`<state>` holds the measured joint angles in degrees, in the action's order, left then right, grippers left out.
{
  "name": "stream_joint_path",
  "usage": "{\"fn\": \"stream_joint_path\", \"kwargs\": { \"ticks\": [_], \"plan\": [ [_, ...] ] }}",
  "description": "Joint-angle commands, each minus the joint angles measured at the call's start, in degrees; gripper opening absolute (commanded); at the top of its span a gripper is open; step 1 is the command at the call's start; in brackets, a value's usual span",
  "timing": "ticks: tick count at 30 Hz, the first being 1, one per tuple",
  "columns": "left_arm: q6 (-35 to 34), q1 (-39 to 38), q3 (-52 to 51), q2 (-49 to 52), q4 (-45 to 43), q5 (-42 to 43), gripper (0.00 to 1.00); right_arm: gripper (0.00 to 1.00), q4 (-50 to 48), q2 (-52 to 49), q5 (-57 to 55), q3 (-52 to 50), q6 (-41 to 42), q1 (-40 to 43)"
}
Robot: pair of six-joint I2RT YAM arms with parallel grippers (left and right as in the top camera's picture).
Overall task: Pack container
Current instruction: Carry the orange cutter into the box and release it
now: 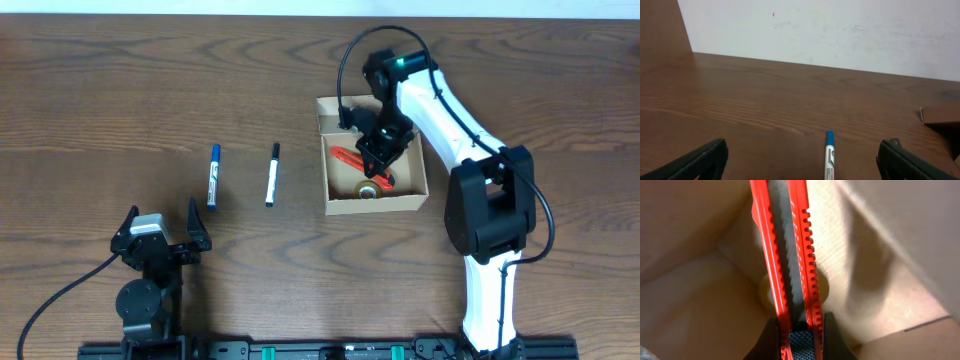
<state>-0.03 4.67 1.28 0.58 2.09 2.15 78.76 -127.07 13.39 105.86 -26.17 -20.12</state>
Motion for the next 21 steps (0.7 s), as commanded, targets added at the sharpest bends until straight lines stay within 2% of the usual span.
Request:
{"fn": "stream_joint_path", "kwargs": {
  "ticks": [1, 6, 8, 9, 21],
  "plan": [
    [0.0, -0.2, -1.0, -0.4, 2.3, -1.1, 0.95, 0.02, -1.4, 0.4, 0.1, -2.6, 0.2, 0.2],
    [0.0, -0.2, -1.0, -0.4, 2.3, -1.1, 0.95, 0.02, -1.9, 0.4, 0.1, -3.7, 0.2, 0.2],
    [0.0, -0.2, -1.0, -0.4, 2.3, -1.1, 0.95, 0.17, -1.9, 0.4, 0.1, -3.7, 0.2, 0.2],
    [0.0, -0.2, -1.0, -0.4, 2.3, -1.1, 0.95, 0.2, -1.9, 0.4, 0.1, -3.7, 0.2, 0.2],
    [0.0, -0.2, -1.0, -0.4, 2.3, -1.1, 0.95, 0.26, -0.7, 2.4, -0.1, -2.8, 0.4, 0.2]
  ]
}}
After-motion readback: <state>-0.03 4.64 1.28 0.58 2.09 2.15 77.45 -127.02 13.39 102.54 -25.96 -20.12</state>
